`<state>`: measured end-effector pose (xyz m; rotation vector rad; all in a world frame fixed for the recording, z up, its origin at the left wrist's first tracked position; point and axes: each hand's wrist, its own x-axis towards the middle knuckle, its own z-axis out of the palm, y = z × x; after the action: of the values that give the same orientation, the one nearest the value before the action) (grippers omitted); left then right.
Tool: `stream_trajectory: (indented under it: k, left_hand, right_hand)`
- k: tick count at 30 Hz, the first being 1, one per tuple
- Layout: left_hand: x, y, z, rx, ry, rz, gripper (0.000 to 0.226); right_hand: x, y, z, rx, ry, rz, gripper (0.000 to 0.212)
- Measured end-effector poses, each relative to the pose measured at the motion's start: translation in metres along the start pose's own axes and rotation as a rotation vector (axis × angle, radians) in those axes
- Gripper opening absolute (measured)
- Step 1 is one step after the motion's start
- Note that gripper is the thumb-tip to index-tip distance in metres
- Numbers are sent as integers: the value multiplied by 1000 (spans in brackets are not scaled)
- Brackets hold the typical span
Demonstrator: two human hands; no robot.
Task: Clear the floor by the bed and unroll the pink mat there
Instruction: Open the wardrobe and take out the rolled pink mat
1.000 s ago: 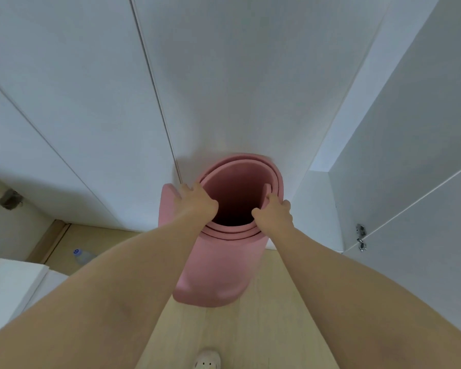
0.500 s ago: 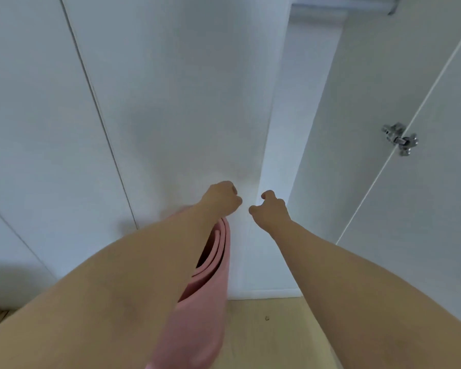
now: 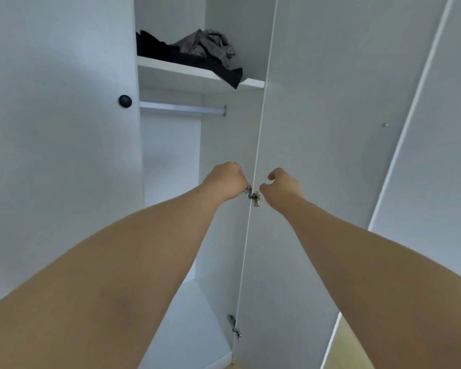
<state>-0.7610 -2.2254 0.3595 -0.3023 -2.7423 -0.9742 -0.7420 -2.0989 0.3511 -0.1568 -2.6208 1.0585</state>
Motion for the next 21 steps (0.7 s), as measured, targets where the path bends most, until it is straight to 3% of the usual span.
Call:
stream_trajectory:
  k: [4,10,13,17,19,21]
  left_hand:
    - [8,55,20,34,-33,143,25]
    - [14,121,52,17,-19,307,30]
    - [18,136,61,1,-23,328,35]
    - [23,139,61,-34,-59,318,38]
    - [27,135,57,-85,-92,307,36]
    - [29,129,52,-137,-113,286,35]
  right_hand:
    - [-2,19,-69,-43,138,3,36]
    - [-9,54,-139,-136,507,64,29]
    - [-6,70,-153,-164,619,55,38]
    - [7,74,-155,152,499,110,79]
    - [14,72,-150,364,396,119,83]
    - [19,71,-146,463,413,132,79]
